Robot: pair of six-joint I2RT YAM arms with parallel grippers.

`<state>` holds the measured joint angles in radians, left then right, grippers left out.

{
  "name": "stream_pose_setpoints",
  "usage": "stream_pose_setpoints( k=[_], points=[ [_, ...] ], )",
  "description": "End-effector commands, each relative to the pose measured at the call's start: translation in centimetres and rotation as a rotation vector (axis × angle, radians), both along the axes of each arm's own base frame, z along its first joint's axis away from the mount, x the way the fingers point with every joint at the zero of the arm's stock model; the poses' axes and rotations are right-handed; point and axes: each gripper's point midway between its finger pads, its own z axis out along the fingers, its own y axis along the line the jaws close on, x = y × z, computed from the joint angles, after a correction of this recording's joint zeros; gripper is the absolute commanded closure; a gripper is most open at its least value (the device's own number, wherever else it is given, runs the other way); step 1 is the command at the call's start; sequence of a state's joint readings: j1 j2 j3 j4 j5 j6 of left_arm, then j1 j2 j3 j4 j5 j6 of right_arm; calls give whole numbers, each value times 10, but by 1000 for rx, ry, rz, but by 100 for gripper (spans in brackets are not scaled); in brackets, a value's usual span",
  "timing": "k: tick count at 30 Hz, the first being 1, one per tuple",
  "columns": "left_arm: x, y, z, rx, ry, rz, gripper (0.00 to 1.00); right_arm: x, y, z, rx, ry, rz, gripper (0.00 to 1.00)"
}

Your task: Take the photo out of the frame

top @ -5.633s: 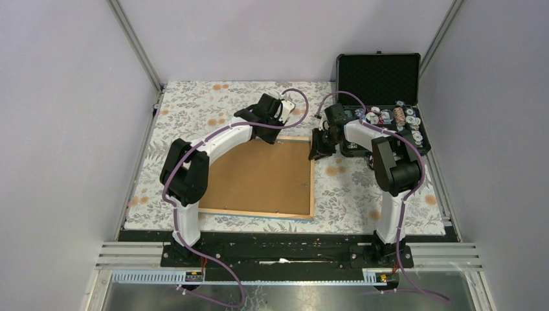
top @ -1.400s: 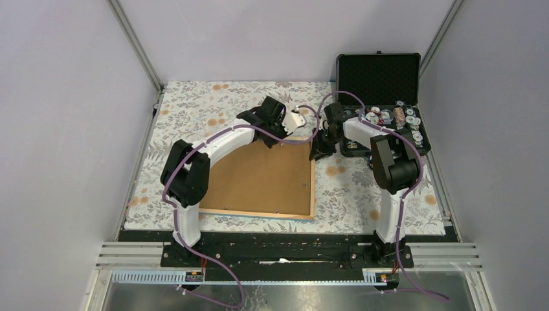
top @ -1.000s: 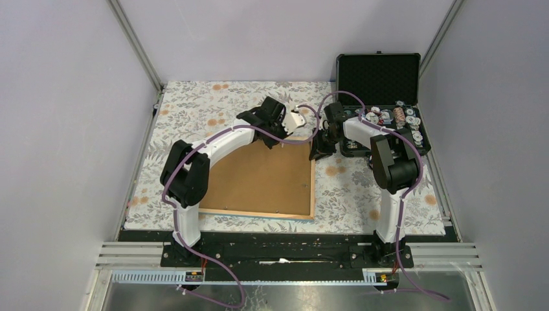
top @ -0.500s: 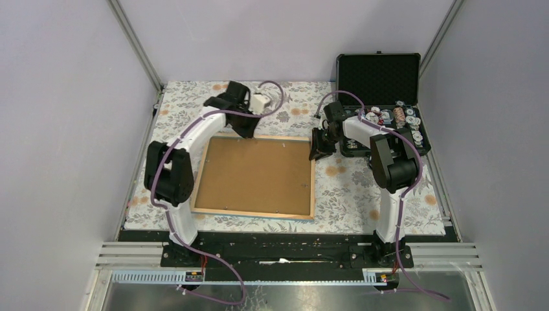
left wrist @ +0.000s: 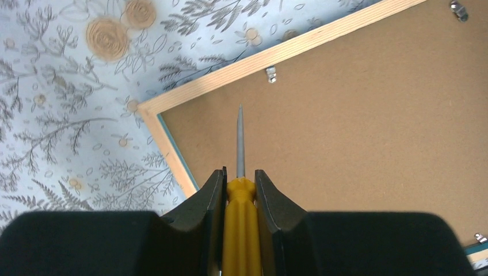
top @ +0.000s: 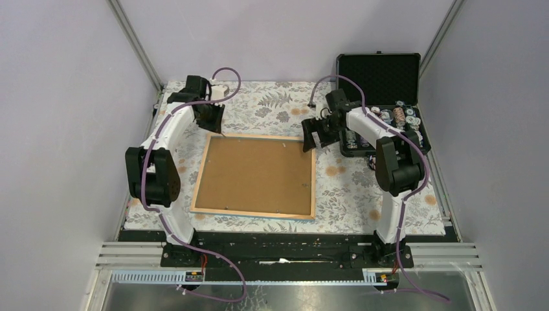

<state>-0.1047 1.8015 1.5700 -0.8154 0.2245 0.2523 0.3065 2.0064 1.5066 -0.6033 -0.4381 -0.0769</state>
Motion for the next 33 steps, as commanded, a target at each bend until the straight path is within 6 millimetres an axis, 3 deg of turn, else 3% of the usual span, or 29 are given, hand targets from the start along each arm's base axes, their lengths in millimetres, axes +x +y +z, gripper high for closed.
stream_pose_setpoints(
  k=[1, 6, 11, 19, 25, 33],
  points=[
    [3, 10, 27, -31, -53, 69, 100, 15, 22, 60, 111, -176, 137, 0],
    [0, 13, 21, -40, -49, 79, 100, 43, 59, 58, 121, -241, 222, 0],
    [-3, -3, 20, -129, -36, 87, 100, 66, 94, 57, 149, -284, 239, 0],
    [-6, -4, 20, -143, -50, 137, 100, 80, 143, 41, 120, -411, 385, 0],
    [-10, -7, 19, -161, -38, 138, 100, 89, 161, 8, 62, -438, 428, 4],
    [-1, -21, 22, -195, -61, 132, 100, 89, 171, -22, 53, -452, 494, 25]
  ],
)
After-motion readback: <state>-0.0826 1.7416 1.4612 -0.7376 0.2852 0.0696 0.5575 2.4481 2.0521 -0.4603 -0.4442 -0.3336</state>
